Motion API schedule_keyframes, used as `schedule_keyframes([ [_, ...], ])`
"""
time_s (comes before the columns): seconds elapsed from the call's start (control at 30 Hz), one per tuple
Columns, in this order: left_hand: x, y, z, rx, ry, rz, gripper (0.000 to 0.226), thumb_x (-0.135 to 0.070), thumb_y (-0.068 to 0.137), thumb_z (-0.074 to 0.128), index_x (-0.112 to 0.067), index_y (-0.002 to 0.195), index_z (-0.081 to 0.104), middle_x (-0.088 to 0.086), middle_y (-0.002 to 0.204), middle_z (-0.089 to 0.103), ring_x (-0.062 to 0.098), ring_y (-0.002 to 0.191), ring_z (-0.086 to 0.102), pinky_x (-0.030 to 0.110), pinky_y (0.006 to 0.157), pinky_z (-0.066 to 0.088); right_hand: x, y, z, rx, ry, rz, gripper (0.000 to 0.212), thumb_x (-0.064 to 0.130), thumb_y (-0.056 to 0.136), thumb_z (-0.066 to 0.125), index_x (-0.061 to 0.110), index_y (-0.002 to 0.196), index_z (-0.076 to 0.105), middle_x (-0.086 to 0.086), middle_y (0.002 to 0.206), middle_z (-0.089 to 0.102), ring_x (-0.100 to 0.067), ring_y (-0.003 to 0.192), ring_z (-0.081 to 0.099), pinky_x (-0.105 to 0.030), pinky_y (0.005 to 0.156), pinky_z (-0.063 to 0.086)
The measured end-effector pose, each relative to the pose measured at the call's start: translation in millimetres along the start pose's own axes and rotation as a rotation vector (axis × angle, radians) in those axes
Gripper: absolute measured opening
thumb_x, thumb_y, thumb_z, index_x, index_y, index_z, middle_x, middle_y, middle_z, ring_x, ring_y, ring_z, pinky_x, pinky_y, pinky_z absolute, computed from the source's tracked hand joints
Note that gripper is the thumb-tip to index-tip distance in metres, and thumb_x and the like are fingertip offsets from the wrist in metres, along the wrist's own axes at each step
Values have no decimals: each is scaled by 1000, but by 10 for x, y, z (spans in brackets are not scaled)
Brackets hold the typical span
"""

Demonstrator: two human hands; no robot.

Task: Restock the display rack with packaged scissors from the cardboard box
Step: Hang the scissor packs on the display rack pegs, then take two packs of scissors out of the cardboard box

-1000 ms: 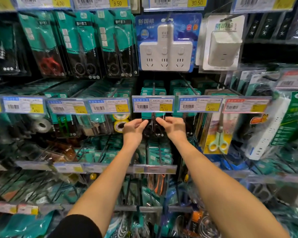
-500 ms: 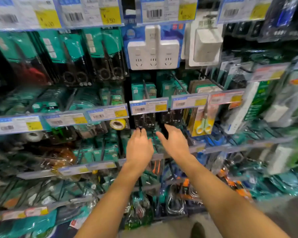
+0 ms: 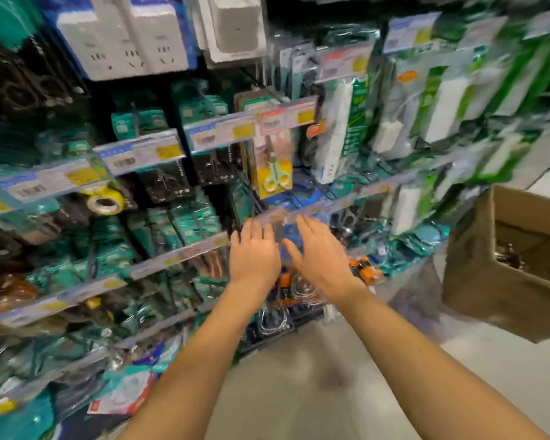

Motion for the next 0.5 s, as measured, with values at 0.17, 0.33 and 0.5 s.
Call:
schedule_keyframes([
  [0.17,-1277,72,-82,-5,46,163,53,-34,104,33,-7,150,31,12,153,39,26,145,31,45,117,23,-1066,-521,-659,-110,-62,122,57,34,89,68,-5,129,58,-22,126,63,-36,120,58,-41,104,44],
  [0.33,-2757,45,-214,-42,47,320,51,-34,103,34,-8,146,34,9,148,43,26,141,33,45,114,28,-2262,-1067,-1301,-95,-130,269,55,32,88,67,-9,125,58,-28,120,63,-42,114,58,-45,101,45],
  [0.5,-4103,-44,-266,-51,44,442,46,-33,103,35,-8,141,40,11,142,49,28,137,38,47,111,32,-3291,-1629,-1878,-198,-206,353,51,35,86,60,-6,117,64,-24,112,67,-41,109,62,-40,101,42],
])
Point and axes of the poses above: each hand's wrist, its own y-axis towards the middle knuckle, its own z-axis out of the palm, x = y × z, the point moved 9 cm from there along y, towards the middle knuckle
